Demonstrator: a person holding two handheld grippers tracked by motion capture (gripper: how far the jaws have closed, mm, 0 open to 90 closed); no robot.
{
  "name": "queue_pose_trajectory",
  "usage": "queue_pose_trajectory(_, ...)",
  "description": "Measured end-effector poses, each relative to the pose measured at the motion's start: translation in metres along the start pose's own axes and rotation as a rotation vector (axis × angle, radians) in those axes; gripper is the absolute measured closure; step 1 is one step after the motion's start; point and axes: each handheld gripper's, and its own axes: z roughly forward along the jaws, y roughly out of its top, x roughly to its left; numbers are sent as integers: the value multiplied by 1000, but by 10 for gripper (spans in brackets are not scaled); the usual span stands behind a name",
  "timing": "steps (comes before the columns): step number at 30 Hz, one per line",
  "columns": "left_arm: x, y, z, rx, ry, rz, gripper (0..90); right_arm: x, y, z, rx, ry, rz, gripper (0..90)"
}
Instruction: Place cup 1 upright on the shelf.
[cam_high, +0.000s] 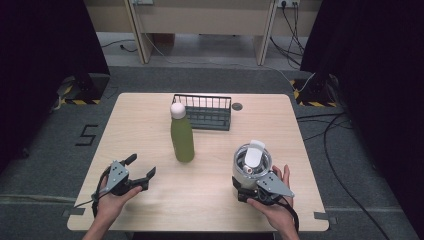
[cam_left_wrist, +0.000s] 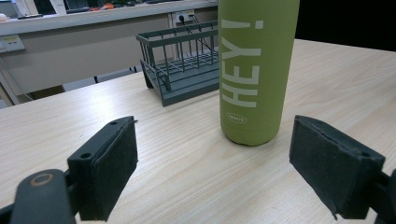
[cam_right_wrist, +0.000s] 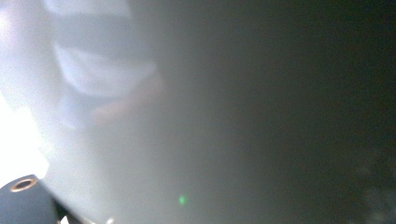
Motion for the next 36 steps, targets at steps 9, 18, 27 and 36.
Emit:
queue_pose_trajectory(9, 0, -1, 0, 1, 1, -7, 150, -2, 9, 3, 32, 18, 12, 100)
queue_pose_trajectory(18, 0, -1, 0, 2, -1, -10, 151, -9, 36, 1, -22, 23, 13, 100)
queue_pose_trajectory(27, 0, -2, -1, 3, 0, -12, 154, -18, 60, 5, -72, 9, 19, 101)
queue_pose_trajectory(36, 0, -1, 0, 2, 2, -14, 158, -29, 74, 16, -100, -8, 50, 101)
